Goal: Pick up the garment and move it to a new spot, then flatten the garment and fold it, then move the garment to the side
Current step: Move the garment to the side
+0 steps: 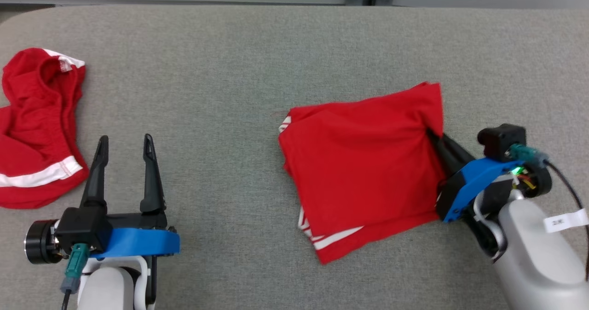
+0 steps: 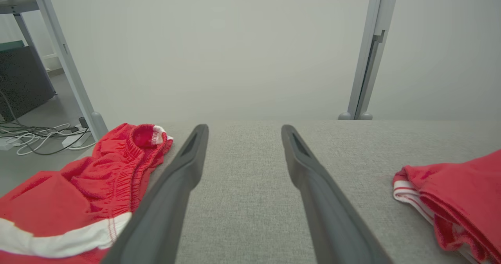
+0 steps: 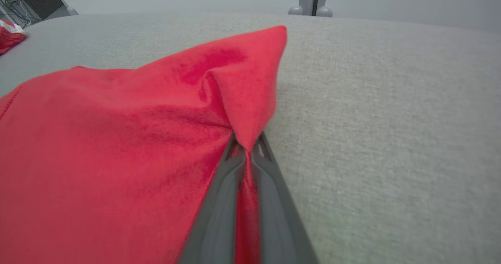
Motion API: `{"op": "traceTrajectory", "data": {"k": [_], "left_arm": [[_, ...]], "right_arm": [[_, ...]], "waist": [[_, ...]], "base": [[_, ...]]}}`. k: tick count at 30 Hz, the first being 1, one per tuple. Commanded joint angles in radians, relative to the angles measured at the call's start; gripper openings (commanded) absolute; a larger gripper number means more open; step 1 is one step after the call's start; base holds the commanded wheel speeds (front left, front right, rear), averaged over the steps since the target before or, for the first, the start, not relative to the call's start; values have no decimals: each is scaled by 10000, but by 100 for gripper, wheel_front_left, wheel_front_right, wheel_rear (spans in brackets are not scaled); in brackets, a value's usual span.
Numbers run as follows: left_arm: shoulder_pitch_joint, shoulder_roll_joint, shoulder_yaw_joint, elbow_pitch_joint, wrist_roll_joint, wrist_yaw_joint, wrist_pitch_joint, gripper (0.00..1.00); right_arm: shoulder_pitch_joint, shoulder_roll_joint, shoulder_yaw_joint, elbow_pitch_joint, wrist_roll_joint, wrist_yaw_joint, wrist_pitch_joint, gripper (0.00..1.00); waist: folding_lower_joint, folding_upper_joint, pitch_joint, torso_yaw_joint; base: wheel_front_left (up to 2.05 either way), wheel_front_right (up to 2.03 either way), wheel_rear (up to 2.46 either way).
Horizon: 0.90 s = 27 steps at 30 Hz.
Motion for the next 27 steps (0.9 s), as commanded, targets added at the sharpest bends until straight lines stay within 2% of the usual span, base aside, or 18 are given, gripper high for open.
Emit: {"op": "traceTrajectory", "data": {"k": [1, 8, 15, 21, 27], "left_arm": [[-193, 53, 15, -73, 30, -29, -47, 100], [-769, 207, 22, -458, 190, -88, -47, 100], [-1399, 408, -1, -897, 321, -137, -48, 100], [-1820, 617, 60, -1095, 397, -133, -47, 100], [-2033, 681, -91, -1268, 456, -156, -47, 100]], "right_arm": [[-200, -165, -113, -63, 0, -2, -64, 0], [-933, -1274, -1403, -534, -146, -1, -231, 0], [-1052, -1896, -2436, -1076, -55, -2, -349, 0], [-1582, -2044, -2653, -1367, -196, -2, -440, 0], [-2920, -2650, -2730, -729, -517, -2, -248, 0]], "waist": [[-1, 0, 64, -29], [-1, 0, 999, -739], [-1, 0, 1953, -1384], [-1, 0, 2498, -1694], [-1, 0, 2843, -1631]], "base": [[0, 0, 0], [0, 0, 0], [0, 0, 0], [0, 0, 0], [0, 0, 0]]}}
